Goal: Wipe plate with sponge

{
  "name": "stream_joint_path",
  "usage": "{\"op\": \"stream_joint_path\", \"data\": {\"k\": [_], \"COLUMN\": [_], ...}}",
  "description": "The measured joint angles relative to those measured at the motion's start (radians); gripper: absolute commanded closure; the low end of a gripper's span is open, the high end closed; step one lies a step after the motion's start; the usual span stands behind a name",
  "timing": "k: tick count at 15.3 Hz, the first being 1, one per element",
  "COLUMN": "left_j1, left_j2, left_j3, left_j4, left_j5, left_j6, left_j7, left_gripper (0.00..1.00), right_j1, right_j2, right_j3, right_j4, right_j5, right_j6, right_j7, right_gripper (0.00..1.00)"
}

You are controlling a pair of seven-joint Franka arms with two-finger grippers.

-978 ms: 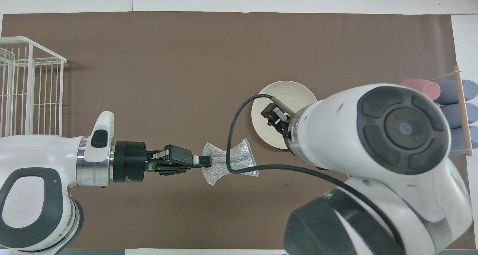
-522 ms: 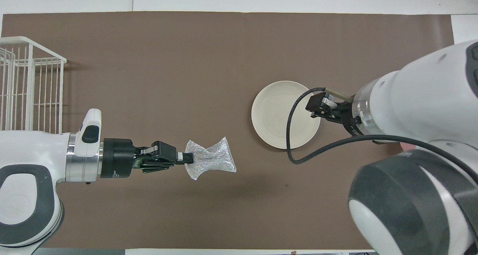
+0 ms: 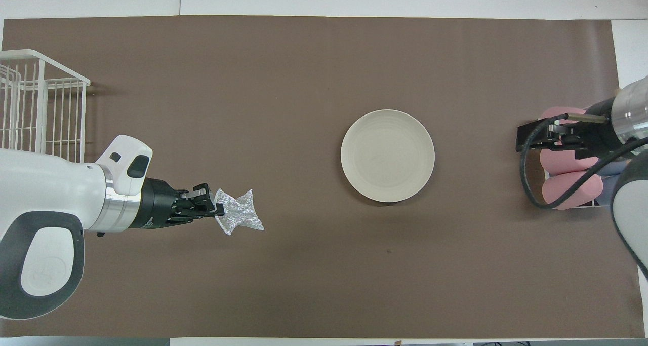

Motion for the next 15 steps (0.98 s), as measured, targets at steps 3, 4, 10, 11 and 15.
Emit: {"op": "stream_joint_path", "data": {"k": [3, 4, 10, 11, 15], "left_j1": [-0.001, -0.001, -0.001, -0.003, -0.052], "left_j2": [0.038, 0.049, 0.100, 0.112, 0.217], "left_j3": [-0.005, -0.005, -0.006, -0.007, -0.015], "left_j4": [0.076, 0.097, 0.179, 0.209, 0.362], "left_j5": [0.217, 0.277, 0.584, 0.643, 0.900], "left_j6": [-0.086, -0.118, -0.305, -0.354, -0.519], "left_j7": [-0.048, -0.055, -0.086, -0.086, -0.091], "left_gripper": [1.00, 1.00, 1.00, 1.00, 1.00], "right_j1": [-0.014, 0.017, 0.146, 0.151, 0.185], "right_j2": [0.001, 0.001, 0.022, 0.028, 0.054], "right_j3": [-0.038, -0.080, -0.264, -0.263, -0.266], "right_j4": [0.000, 0.000, 0.051, 0.061, 0.086], "right_j5": [0.000, 0.000, 0.000, 0.000, 0.000], "right_j6": [0.000, 0.000, -0.022, -0.031, -0.054], "right_j7": [-0.124, -0.150, -0.282, -0.282, -0.282], "right_gripper": [0.00, 0.00, 0.00, 0.00, 0.00]}}
